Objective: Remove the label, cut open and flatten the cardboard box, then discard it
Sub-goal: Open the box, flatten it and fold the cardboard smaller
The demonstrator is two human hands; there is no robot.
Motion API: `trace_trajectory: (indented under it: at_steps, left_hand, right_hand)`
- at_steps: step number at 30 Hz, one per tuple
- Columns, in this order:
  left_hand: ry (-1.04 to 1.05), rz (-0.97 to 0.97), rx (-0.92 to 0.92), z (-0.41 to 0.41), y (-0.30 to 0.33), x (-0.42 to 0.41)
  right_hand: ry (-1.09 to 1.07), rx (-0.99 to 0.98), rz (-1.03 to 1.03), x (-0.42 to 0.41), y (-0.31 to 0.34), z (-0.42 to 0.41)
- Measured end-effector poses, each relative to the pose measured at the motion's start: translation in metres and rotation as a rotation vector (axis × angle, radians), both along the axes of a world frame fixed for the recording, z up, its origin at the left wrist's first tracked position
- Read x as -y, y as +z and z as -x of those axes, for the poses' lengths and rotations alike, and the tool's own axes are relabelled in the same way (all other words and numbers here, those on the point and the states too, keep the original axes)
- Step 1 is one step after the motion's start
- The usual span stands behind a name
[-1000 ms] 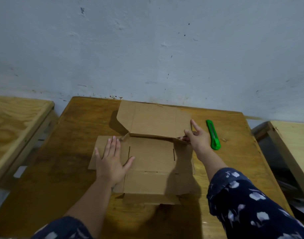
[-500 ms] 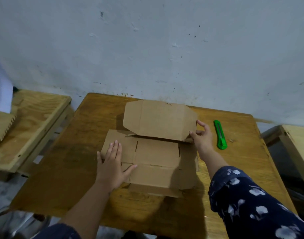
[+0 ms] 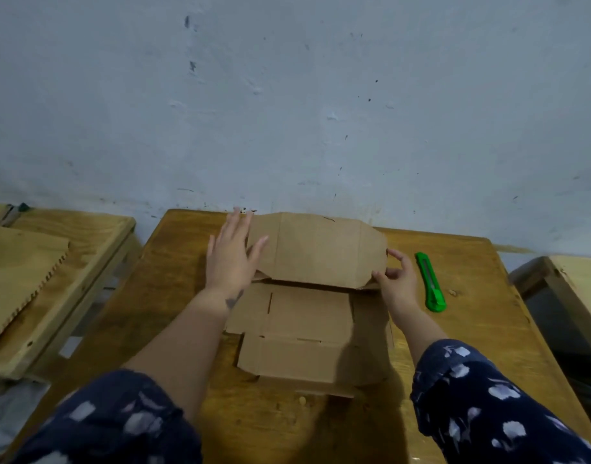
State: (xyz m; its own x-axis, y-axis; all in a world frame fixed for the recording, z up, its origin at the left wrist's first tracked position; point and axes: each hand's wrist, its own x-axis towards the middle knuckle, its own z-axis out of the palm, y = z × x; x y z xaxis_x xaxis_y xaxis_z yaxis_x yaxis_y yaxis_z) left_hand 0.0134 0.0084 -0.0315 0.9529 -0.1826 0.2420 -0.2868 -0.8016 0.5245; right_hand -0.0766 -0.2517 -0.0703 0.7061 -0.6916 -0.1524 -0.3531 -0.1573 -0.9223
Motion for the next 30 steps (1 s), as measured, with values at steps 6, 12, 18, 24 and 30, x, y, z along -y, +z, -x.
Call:
trace_trajectory:
  at_steps: [6,12,18,24,30]
  left_hand:
    - [-0.188,-0.010,-0.205,-0.034,0.019,0.025]
    - [-0.124,0.132,-0.067,-0.023,0.015,0.021]
    - [-0.094,0.238,-0.081,-0.011,0.016,0.016]
    - [-0.150,0.236,-0.205,0.010,0.015,0.002]
    - [-0.139,0.251,-0.605,0.031,0.024,-0.011]
  right_hand:
    - [-0.015,0.035,-0.027,-0.006,0.000,0.014]
    - [-0.001,0.123,-0.002,0.003,0.029,0.013]
    - [0.125,0.065,0.107,0.000,0.072,-0.001]
    - [0.131,-0.005,0.109,-0.011,0.069,0.023]
    - [0.113,0.032,0.097,-0.031,0.058,0.062]
